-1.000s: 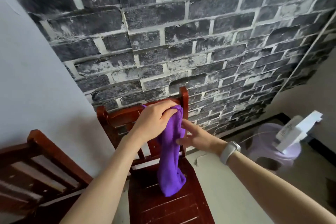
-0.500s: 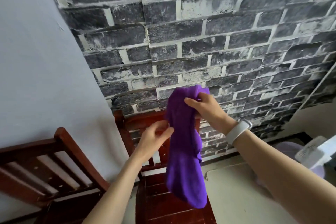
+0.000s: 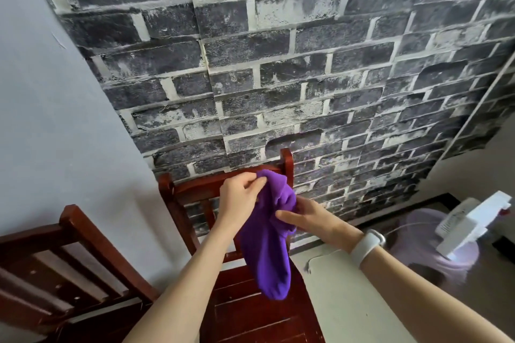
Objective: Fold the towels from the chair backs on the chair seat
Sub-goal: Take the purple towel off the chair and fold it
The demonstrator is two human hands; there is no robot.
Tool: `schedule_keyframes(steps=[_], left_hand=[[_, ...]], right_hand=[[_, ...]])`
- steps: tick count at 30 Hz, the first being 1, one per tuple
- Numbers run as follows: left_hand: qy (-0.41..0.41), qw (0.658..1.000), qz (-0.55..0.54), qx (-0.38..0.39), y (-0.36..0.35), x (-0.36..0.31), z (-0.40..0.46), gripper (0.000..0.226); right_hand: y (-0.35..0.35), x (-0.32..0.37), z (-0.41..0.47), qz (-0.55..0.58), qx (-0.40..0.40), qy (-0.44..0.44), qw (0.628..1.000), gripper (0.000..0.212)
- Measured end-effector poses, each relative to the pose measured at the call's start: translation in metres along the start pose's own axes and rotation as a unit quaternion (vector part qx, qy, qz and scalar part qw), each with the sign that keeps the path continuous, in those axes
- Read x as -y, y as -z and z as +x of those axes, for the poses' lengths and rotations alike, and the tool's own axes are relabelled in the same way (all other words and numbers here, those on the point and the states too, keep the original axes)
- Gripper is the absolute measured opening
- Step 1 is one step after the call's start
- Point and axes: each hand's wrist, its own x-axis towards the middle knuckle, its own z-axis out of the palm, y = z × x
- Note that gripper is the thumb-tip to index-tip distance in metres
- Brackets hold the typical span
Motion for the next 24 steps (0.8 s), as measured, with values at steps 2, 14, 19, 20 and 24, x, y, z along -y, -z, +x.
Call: schedule_keyframes(steps=[2, 14, 19, 20, 24], left_hand=[[0.007, 1.0, 0.003, 0.004, -0.002, -0.008, 0.0, 0.029], [-0.007, 0.982, 0.179, -0.054, 0.036, 0.003, 0.008, 0.024], [0.004, 0.984, 0.16, 0.076, 0.034, 0.007, 0.01, 0.012], [0.012, 0.984, 0.14, 0.111, 0.034, 0.01, 0.011, 0.013], [0.01, 0.972, 0.18, 0.15, 0.034, 0.019, 0.007, 0.022]], right_hand=[[0.004, -0.007, 0.009, -0.08, -0.066, 0.01, 0.995, 0.013], [0.06, 0.0, 0.023, -0.145, -0.313, -0.034, 0.938, 0.022], [0.06, 0.001, 0.037, 0.183, -0.275, -0.026, 0.944, 0.027], [0.06, 0.002, 0.037, 0.209, -0.271, -0.031, 0.939, 0.028], [0.062, -0.01, 0.04, 0.102, -0.31, -0.043, 0.944, 0.024]])
